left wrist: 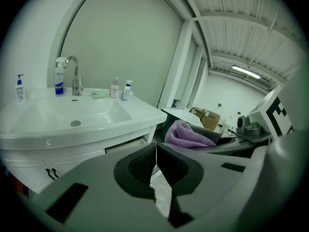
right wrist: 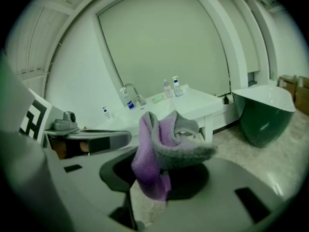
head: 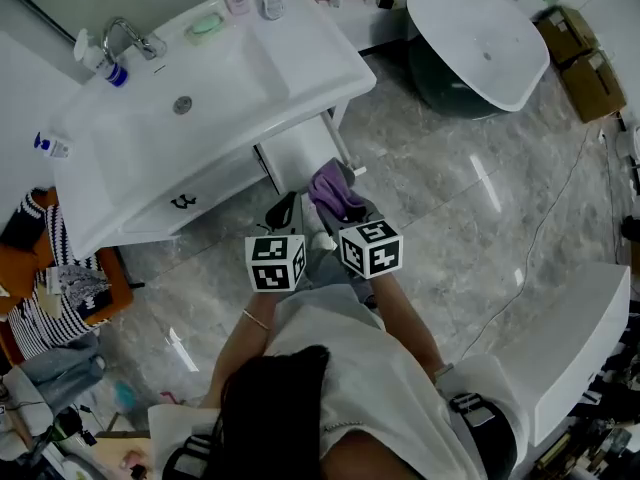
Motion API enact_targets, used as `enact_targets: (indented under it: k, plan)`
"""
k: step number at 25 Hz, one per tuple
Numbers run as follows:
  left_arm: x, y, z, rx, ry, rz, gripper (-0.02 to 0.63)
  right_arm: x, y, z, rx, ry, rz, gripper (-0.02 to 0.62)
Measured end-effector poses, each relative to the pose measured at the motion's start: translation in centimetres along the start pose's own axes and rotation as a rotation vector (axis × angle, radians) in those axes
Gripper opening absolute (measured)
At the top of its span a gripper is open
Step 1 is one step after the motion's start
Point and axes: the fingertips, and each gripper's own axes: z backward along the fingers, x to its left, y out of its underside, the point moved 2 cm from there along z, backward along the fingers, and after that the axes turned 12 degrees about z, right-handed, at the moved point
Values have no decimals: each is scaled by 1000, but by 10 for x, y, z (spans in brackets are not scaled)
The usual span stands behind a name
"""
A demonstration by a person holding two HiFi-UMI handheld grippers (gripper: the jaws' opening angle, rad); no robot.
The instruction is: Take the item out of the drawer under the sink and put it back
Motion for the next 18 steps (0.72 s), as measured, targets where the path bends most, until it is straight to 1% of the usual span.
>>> enact_targets:
  k: [7,12,16,18]
  plan:
    - [2,-12,-31,-11,-66,30,9,-32,-6,-19,23,-50,7,152]
    - [13,-20,-39,-27,-122,59,9,-37,-13,-36,46,-106,36,152]
    - [23,-18,-44,-9,-147,65,9,-40,-15,-50,52,-121,26,152]
    - [32,-18,-43,-10,-165,77,9,-39,-17,-59,59,-126,46,152]
